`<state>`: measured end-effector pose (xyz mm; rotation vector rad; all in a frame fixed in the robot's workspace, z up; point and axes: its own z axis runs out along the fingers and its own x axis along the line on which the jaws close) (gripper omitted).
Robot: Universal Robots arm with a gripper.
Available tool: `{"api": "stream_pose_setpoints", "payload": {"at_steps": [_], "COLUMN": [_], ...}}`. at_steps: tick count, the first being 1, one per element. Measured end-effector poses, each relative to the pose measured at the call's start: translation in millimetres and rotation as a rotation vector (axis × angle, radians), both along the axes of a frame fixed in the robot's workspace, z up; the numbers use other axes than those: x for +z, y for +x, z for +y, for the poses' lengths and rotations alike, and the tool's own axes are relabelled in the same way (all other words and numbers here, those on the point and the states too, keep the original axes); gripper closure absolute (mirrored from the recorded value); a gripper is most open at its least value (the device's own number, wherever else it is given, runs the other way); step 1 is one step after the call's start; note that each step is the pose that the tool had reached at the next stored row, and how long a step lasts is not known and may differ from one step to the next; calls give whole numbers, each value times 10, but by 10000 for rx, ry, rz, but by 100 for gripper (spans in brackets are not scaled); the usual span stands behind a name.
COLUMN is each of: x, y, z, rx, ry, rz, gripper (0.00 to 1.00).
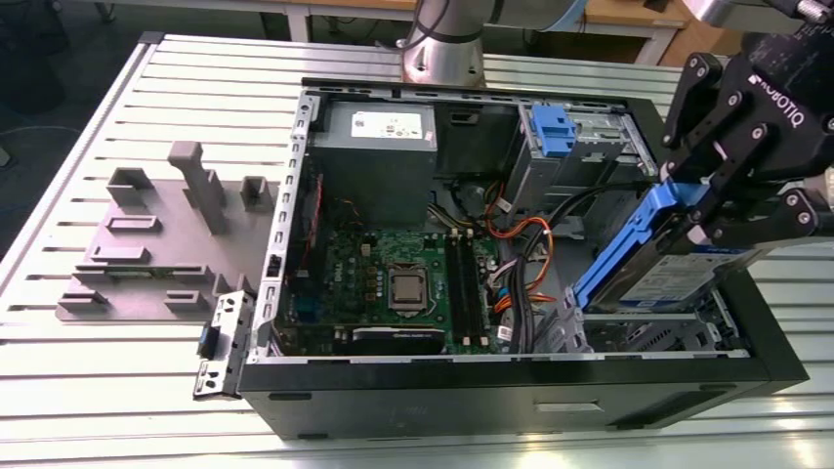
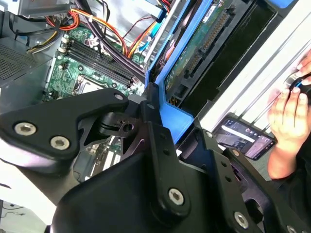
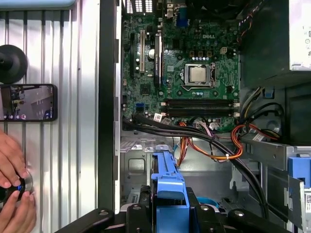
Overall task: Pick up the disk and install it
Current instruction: 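Insert the disk into the insertion slot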
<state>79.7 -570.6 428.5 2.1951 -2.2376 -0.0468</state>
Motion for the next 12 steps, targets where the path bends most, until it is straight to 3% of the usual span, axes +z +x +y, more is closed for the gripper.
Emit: {"api": "stream_pose_setpoints", "payload": {"at_steps": [12], "x": [-39], "y": [0], "z": [-1], "rx": [3], "ry": [4], "rz": [-4], "gripper": [64]}}
